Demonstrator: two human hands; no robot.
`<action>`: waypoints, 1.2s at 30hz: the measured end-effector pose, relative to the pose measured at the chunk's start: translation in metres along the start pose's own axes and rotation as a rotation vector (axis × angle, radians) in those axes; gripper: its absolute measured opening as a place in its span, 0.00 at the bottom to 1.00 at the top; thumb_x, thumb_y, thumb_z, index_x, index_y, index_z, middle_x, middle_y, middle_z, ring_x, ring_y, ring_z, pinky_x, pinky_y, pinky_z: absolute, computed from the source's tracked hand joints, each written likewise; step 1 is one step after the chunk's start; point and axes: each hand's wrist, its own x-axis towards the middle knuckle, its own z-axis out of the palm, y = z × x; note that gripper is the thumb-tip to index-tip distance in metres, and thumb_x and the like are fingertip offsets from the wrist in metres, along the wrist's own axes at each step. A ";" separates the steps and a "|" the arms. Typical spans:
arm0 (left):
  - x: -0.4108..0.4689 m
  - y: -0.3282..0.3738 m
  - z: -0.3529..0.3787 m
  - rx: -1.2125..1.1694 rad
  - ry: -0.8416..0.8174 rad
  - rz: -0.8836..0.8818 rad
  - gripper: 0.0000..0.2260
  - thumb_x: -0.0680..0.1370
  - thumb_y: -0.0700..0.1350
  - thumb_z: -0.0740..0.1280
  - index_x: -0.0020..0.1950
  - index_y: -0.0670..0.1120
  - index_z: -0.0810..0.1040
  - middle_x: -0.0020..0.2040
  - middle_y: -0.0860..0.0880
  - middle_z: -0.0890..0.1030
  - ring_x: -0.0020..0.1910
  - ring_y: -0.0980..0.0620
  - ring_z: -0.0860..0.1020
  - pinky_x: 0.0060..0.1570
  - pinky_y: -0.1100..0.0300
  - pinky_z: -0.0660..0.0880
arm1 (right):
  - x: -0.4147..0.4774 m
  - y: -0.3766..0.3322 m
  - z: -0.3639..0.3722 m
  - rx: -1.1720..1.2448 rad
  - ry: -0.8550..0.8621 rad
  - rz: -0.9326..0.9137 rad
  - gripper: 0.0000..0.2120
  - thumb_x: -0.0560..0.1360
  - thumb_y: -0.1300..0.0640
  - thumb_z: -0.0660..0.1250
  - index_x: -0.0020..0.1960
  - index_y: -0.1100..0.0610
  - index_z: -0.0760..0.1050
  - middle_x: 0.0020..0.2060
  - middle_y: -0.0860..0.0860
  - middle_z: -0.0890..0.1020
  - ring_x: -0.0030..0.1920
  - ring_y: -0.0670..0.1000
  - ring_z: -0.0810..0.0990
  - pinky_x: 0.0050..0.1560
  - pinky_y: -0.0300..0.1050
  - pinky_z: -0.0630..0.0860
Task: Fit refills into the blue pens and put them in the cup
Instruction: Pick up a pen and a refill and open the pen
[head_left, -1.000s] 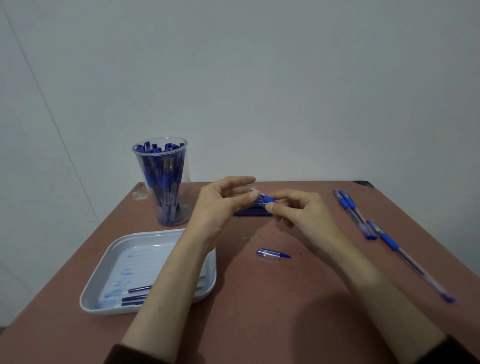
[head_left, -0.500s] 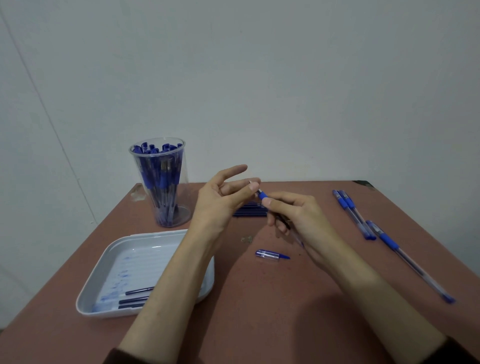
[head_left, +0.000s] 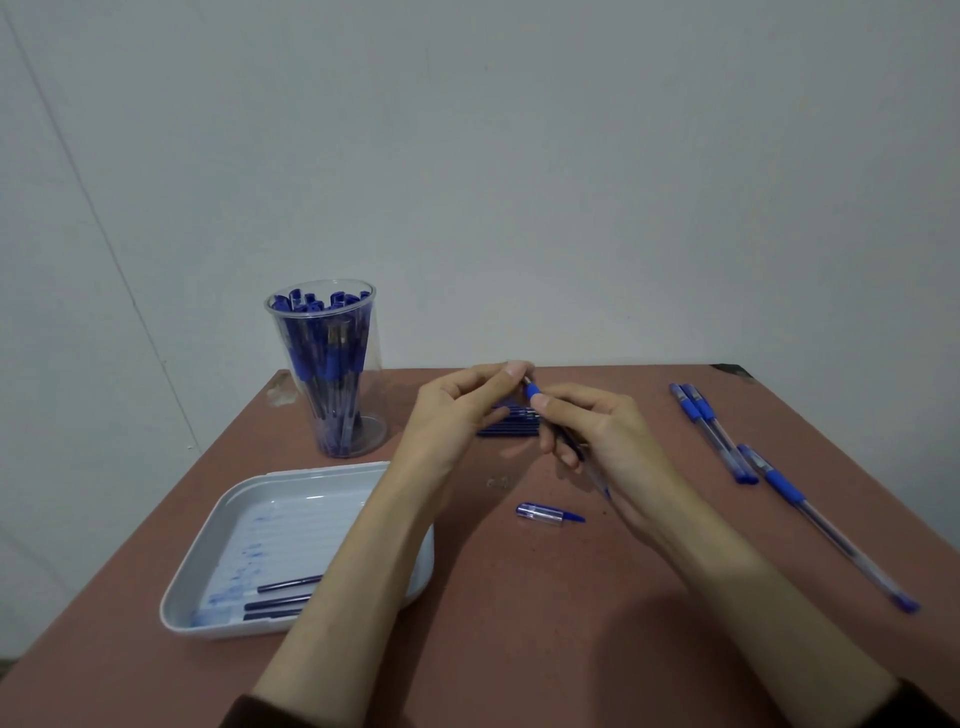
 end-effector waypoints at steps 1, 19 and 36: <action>0.000 0.000 0.002 0.000 -0.014 0.007 0.07 0.76 0.47 0.68 0.47 0.46 0.84 0.46 0.50 0.84 0.51 0.55 0.81 0.56 0.59 0.74 | 0.000 0.000 0.000 -0.019 -0.011 -0.007 0.07 0.76 0.60 0.67 0.43 0.57 0.83 0.27 0.55 0.75 0.25 0.48 0.65 0.28 0.43 0.62; -0.001 0.000 0.004 -0.046 -0.009 0.002 0.11 0.77 0.48 0.66 0.53 0.44 0.82 0.50 0.48 0.84 0.51 0.55 0.81 0.48 0.64 0.74 | -0.003 -0.007 0.006 0.113 0.011 0.051 0.07 0.79 0.59 0.61 0.48 0.59 0.77 0.26 0.55 0.75 0.23 0.49 0.62 0.31 0.47 0.52; -0.001 -0.003 0.011 -0.056 -0.050 0.052 0.07 0.77 0.42 0.67 0.53 0.46 0.82 0.46 0.46 0.84 0.48 0.50 0.82 0.51 0.55 0.77 | -0.001 -0.012 0.004 0.027 0.118 0.000 0.12 0.78 0.60 0.63 0.59 0.51 0.76 0.44 0.53 0.83 0.36 0.46 0.78 0.36 0.47 0.67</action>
